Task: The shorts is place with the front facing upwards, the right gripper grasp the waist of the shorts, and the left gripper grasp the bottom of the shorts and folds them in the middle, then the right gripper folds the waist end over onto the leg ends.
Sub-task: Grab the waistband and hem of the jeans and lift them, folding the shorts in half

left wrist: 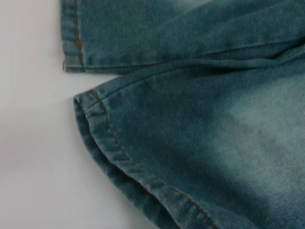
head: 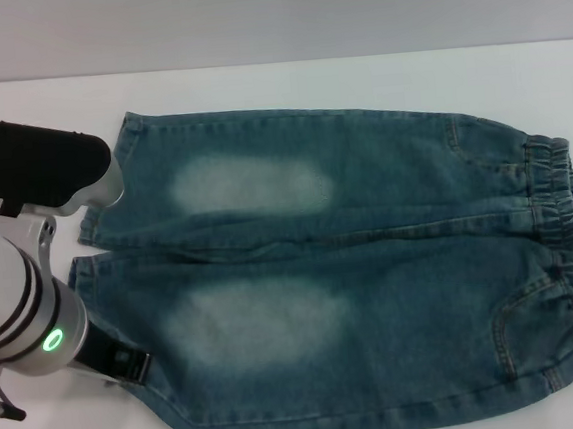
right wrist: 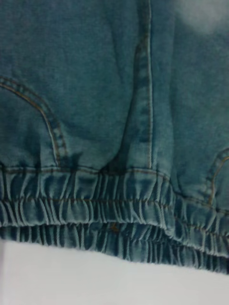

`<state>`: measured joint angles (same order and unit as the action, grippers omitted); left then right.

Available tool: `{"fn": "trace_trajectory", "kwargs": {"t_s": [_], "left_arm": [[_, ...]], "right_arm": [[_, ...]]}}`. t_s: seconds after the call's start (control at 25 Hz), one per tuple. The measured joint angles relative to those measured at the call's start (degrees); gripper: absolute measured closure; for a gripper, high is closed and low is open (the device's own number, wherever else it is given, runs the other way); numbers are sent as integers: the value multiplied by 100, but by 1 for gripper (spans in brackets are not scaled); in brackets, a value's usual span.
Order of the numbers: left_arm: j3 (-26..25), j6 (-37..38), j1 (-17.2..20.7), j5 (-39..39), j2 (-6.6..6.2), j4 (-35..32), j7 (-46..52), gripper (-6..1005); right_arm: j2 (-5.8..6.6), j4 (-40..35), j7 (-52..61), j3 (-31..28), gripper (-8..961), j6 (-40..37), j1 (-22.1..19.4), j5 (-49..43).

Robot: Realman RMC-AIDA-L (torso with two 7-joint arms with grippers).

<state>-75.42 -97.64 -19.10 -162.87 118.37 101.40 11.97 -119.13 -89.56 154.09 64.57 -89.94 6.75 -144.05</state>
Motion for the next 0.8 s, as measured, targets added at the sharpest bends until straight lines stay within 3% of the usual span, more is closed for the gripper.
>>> {"fn": "trace_trajectory", "kwargs": {"t_s": [0.04, 0.24, 0.72, 0.8], "left_arm": [[1, 0, 2, 0, -1, 12, -2, 894], [1, -22, 3, 0, -5, 13, -6, 894], [79, -40, 28, 6, -7, 56, -56, 894], [88, -37, 40, 7, -8, 77, -60, 894]], "right_arm": [[3, 43, 0, -9, 237, 26, 8, 0], [7, 43, -30, 29, 463, 116, -4, 18], [4, 117, -64, 100, 681, 155, -45, 63], [4, 98, -80, 99, 772, 159, -97, 125]]}}
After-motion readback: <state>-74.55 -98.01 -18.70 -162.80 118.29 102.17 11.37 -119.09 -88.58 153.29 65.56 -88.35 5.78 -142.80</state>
